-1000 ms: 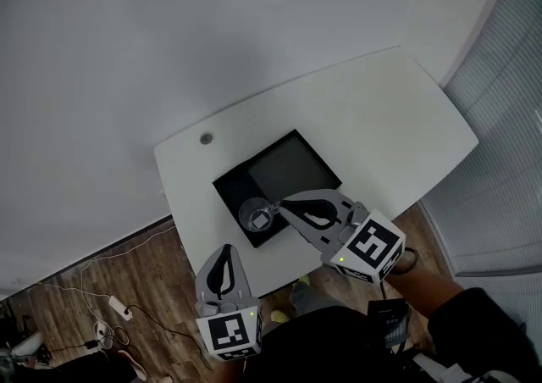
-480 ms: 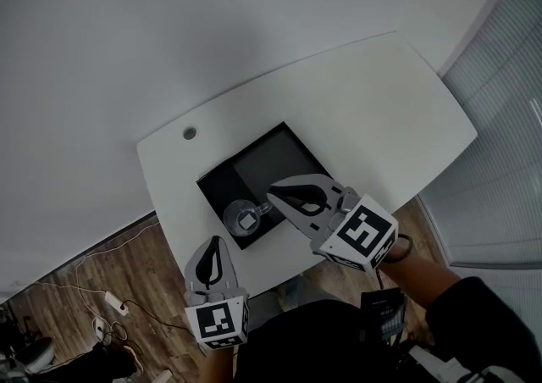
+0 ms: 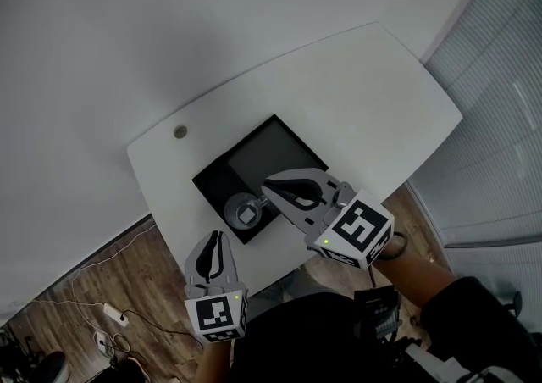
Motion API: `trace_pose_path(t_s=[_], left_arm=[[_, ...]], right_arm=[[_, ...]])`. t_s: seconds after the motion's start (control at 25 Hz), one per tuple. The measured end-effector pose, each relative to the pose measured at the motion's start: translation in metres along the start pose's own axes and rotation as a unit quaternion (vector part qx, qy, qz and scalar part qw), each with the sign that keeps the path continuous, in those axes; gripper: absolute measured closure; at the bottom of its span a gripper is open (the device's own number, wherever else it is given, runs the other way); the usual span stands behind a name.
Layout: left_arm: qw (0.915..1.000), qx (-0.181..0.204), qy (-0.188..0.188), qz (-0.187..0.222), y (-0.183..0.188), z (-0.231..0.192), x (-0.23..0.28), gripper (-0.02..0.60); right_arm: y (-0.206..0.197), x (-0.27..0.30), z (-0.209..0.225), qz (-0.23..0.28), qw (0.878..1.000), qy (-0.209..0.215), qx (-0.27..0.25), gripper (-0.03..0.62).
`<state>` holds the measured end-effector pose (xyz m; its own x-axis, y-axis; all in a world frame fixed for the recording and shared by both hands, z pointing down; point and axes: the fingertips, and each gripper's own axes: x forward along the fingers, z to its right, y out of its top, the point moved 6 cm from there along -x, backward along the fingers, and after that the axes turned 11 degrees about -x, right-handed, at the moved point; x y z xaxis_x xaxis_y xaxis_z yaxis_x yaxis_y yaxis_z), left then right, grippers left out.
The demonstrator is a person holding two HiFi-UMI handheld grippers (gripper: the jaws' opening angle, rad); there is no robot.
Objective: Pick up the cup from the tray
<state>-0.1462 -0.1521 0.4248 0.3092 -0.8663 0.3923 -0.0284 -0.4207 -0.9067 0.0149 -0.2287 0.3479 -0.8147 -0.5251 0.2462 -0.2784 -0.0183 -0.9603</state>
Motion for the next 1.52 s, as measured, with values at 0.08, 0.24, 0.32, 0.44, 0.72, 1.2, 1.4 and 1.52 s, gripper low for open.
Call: trace_pose_path(t_s=[0.08, 0.24, 0.32, 0.44, 0.72, 1.2, 1.4, 1.52], left_arm=[[1.0, 0.004, -0.009, -0.002, -0.003, -0.001, 0.001, 0.546], [0.9997, 0.007, -0.023, -0.008, -0.007, -0.002, 0.001, 0.534], [0.9994, 0.005, -0.034, -0.008, -0.01, -0.001, 0.002, 0.511], [0.9989, 0.003, -0.047, -0.007, -0.016, 0.001, 0.005, 0.463], [0.9973, 0.002, -0.073, -0.01, -0.016, 0.002, 0.008, 0.399], [0.9933, 0.012, -0.114, -0.015, -0.035, 0.006, 0.024, 0.282], [0.9913, 0.032, -0.127, -0.014, -0.044, 0.012, 0.034, 0.27], [0.9893, 0.053, -0.134, -0.021, -0.055, 0.011, 0.045, 0.241]], right_arm=[[0.001, 0.0, -0.003, -0.003, 1.0, -0.005, -0.002, 0.589], [0.008, 0.001, -0.006, -0.004, 1.0, -0.015, -0.005, 0.589], [0.008, 0.0, -0.007, -0.005, 1.0, -0.018, -0.006, 0.589], [0.005, -0.001, -0.01, -0.007, 1.0, -0.022, -0.008, 0.589], [0.005, -0.005, -0.012, -0.022, 0.999, -0.031, -0.007, 0.589], [-0.009, -0.014, -0.017, -0.047, 0.998, -0.035, -0.002, 0.589], [-0.007, -0.024, -0.011, -0.053, 0.997, -0.049, 0.002, 0.589], [-0.011, -0.027, -0.009, -0.06, 0.997, -0.053, 0.003, 0.589]])
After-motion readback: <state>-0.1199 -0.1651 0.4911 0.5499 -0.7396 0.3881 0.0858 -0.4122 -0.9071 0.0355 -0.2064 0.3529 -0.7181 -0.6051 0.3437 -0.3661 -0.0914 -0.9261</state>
